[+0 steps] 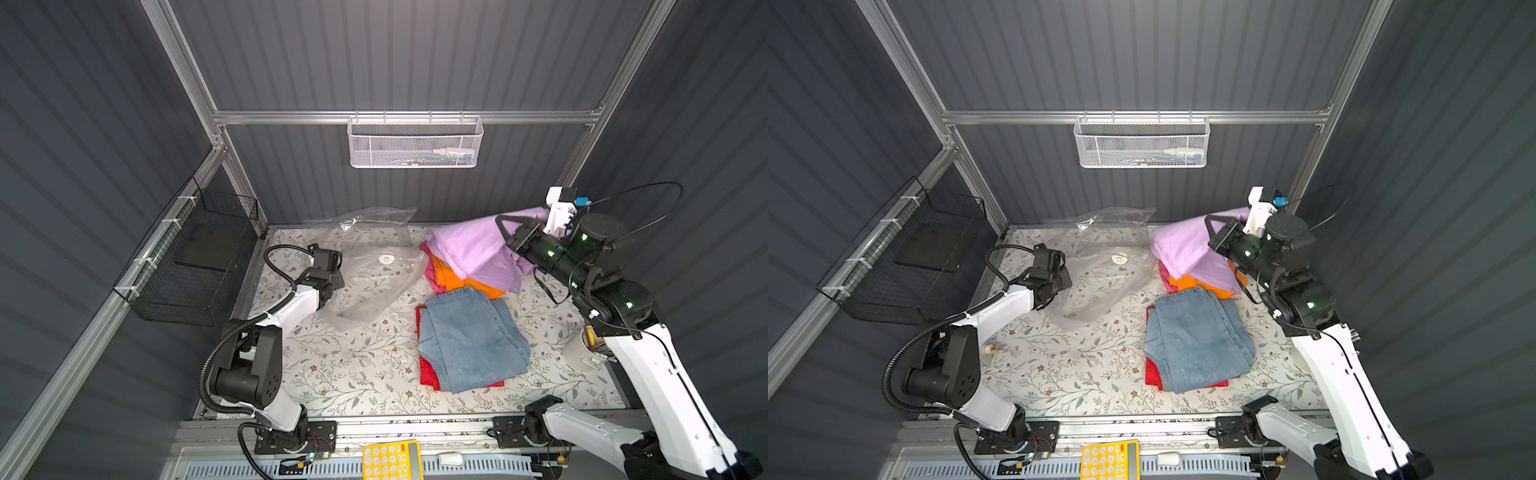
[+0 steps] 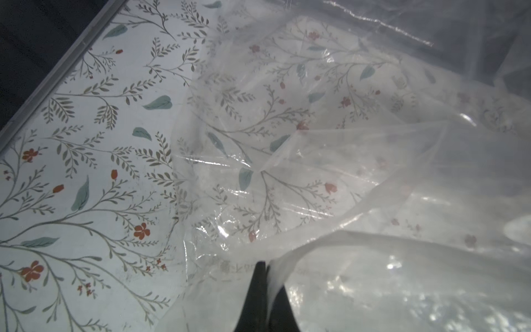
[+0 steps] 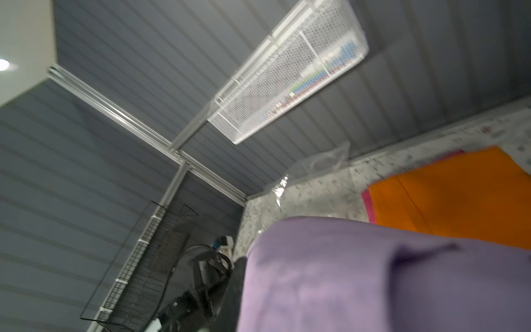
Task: Take the trousers out of the vacuum bag
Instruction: Place the trousers at the center of the board.
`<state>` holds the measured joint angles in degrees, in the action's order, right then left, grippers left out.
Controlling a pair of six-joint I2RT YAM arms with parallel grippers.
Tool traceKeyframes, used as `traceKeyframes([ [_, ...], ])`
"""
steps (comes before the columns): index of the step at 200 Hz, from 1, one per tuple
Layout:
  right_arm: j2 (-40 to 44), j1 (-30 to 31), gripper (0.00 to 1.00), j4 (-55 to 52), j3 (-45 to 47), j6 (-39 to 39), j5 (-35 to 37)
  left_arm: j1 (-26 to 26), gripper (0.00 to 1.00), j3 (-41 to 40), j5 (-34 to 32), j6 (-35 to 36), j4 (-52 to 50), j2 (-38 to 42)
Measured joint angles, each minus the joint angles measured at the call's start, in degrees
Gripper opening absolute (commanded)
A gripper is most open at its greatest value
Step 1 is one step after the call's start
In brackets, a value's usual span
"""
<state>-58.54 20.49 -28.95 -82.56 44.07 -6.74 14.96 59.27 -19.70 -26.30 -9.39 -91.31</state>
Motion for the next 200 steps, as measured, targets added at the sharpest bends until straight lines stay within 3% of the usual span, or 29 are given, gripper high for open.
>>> traceKeyframes([
  [51,3.1,-4.2,0.00,-3.7,5.6,1.0,-4.2,-0.8,0.00,2.5,0.0,0.5,-0.4,-0.1],
  [86,-4.1,-7.1,0.00,-1.2,5.6,1.6,-9.0,-2.1,0.00,4.2,0.0,1.7,-2.1,-0.2],
  [136,-14.4,-8.7,0.00,0.7,-1.5,0.2,-15.6,-5.9,0.00,9.7,-0.1,2.0,-2.6,-1.9],
  [159,-11.6,-8.7,0.00,2.4,1.4,0.2,-17.6,-6.6,0.00,10.5,-0.1,2.2,-2.6,-1.9],
  [200,2.3,-7.8,0.00,4.1,19.1,2.6,-18.7,-6.8,0.00,10.5,-0.1,2.2,-2.9,-2.0],
])
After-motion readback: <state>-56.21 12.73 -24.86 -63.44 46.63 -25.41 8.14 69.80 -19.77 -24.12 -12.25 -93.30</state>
